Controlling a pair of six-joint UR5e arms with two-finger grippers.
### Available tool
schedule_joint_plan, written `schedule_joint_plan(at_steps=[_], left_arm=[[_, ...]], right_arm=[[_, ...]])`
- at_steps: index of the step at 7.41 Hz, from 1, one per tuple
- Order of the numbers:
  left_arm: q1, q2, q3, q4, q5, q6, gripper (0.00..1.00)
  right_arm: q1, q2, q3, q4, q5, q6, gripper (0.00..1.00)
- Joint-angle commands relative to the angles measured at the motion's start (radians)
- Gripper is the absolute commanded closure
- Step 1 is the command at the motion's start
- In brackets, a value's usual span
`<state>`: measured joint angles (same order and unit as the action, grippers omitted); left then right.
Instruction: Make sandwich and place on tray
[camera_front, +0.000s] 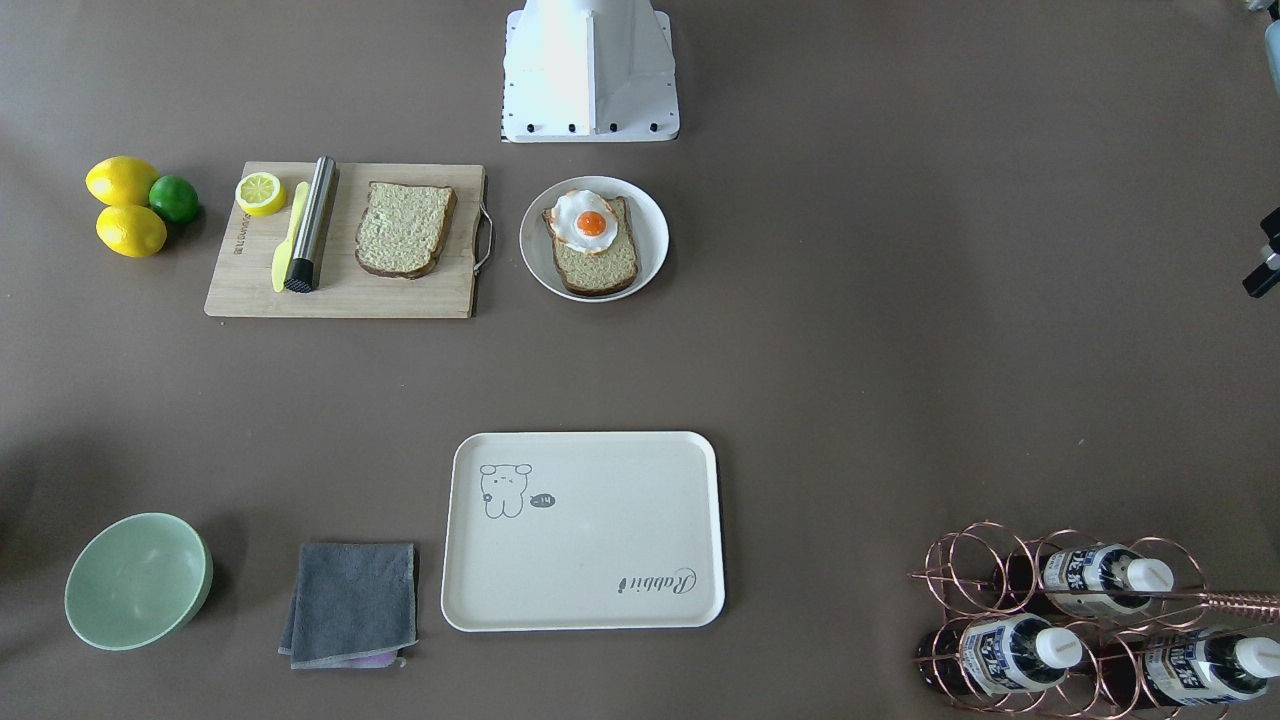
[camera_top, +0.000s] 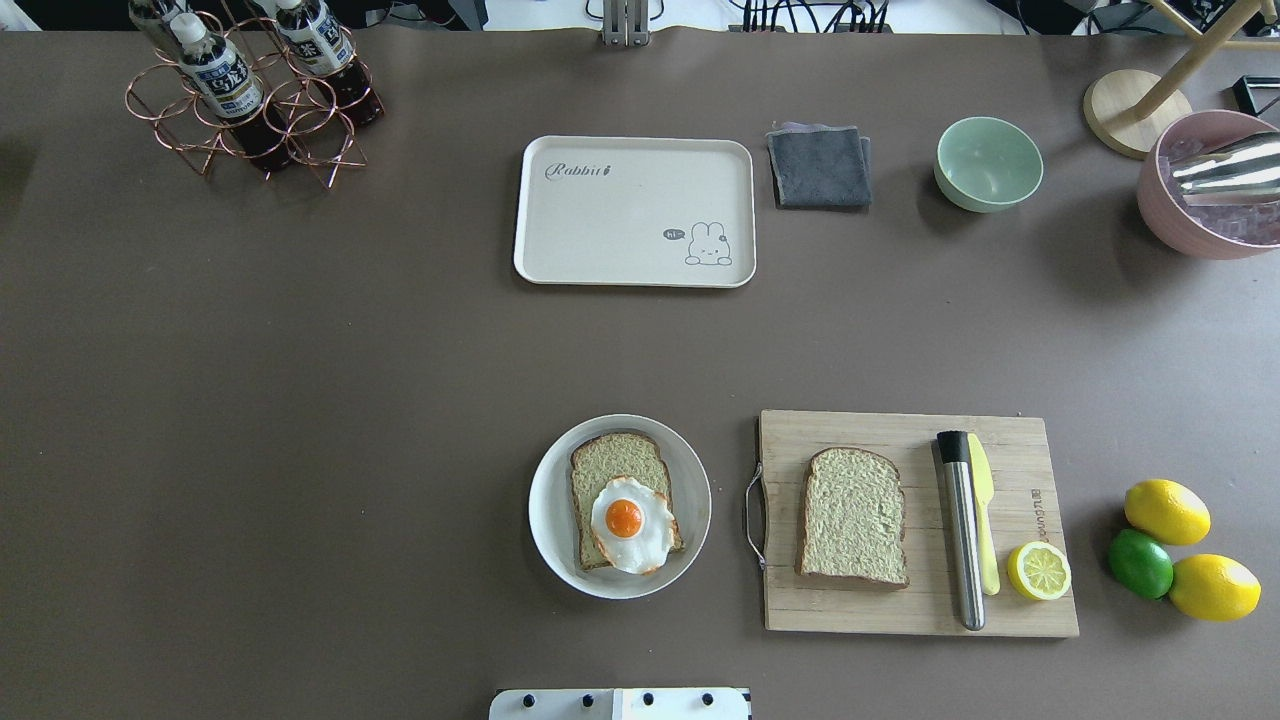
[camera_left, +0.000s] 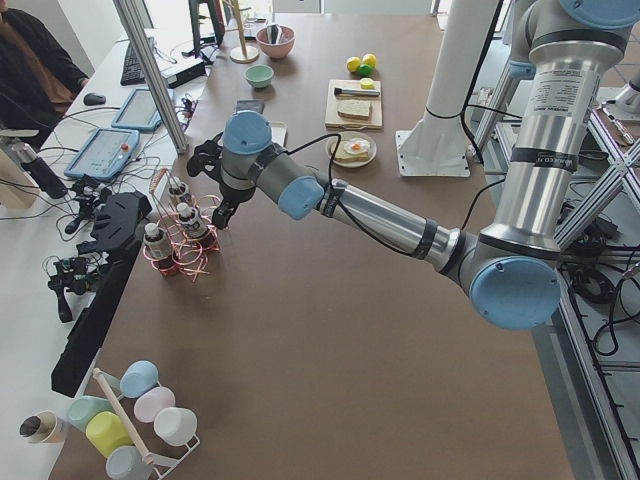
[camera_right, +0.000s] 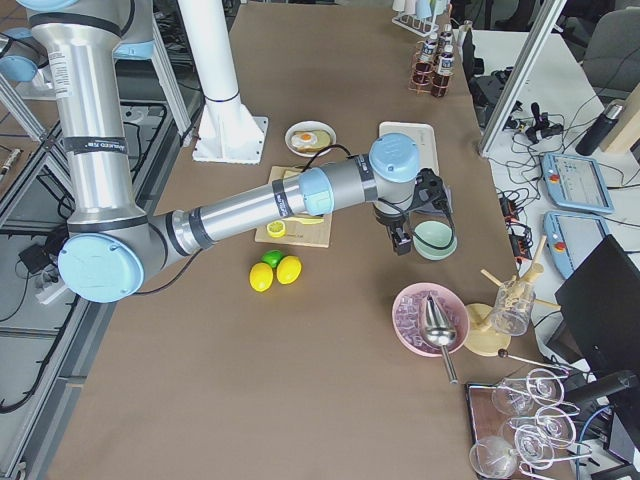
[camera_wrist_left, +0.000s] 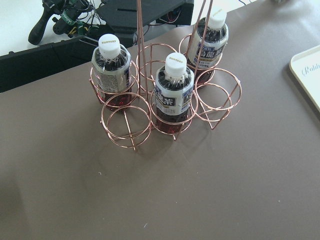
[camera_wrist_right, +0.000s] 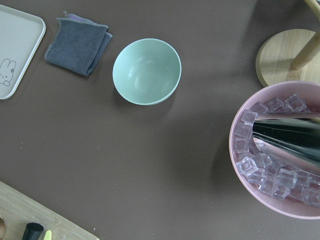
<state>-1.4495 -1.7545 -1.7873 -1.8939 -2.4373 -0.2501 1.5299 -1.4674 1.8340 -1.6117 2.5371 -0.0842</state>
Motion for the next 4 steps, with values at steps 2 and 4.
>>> schedule_joint_plan(at_steps=[2,4], left_arm=[[0.13,-0.025,-0.01,-0.188,0.035,-0.43,0.02],[0.271,-0.023,-0.065,-0.254,0.157,-0.631,0.02]], right_arm=[[-0.112,0.042,0.001,0.191,0.017,0.38,0.0],[-0.233,0.042,-0.022,0.483,-0.042,0.725,0.0]])
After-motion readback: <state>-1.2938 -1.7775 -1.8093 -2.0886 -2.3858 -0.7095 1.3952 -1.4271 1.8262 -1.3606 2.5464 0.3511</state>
